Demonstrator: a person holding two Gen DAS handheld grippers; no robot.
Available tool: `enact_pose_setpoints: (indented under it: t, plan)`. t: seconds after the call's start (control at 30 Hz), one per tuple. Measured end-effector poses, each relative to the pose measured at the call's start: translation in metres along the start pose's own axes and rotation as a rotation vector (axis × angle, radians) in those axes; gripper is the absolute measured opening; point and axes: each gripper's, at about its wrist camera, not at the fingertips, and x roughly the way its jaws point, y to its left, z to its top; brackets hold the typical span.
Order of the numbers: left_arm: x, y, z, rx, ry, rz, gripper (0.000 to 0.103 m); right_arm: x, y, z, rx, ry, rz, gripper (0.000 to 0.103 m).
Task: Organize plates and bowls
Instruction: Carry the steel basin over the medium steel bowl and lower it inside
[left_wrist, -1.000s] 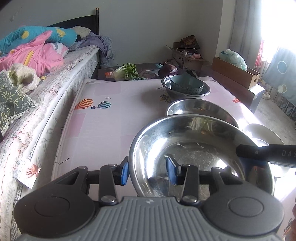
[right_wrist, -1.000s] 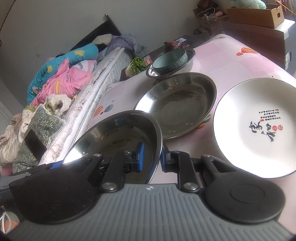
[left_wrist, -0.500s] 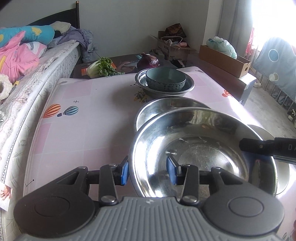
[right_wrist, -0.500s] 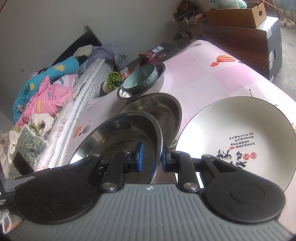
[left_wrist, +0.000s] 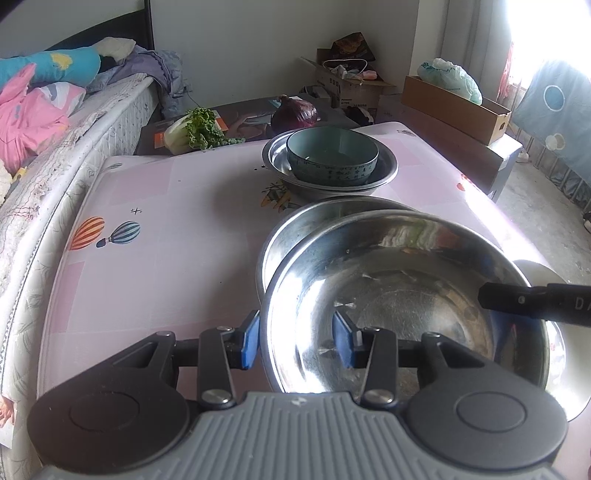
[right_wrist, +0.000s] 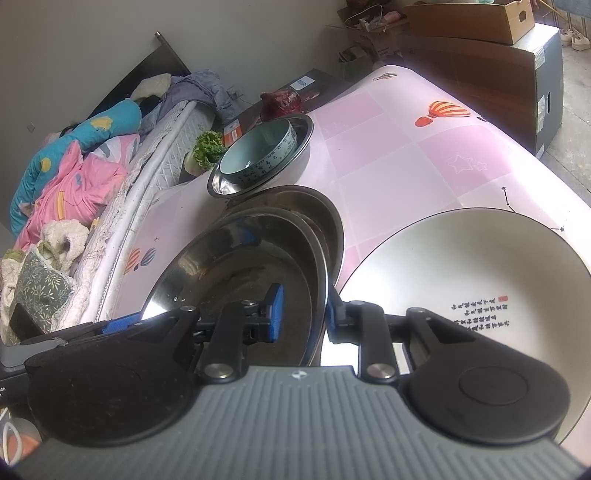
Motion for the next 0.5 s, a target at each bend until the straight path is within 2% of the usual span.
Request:
enact_pose_setpoints:
  t: [0.3, 0.5]
  plan:
    - [0.020, -0.006, 0.019, 0.024, 0.018, 0.009, 0.042, 0.023, 0.000, 0.022, -0.026, 0.016, -0.033, 0.023]
    - [0.023, -0.011, 0.030, 0.045, -0.008, 0.009, 0.041, 0.039, 0.003, 0.034, -0.060, 0.023, -0.052, 0.023]
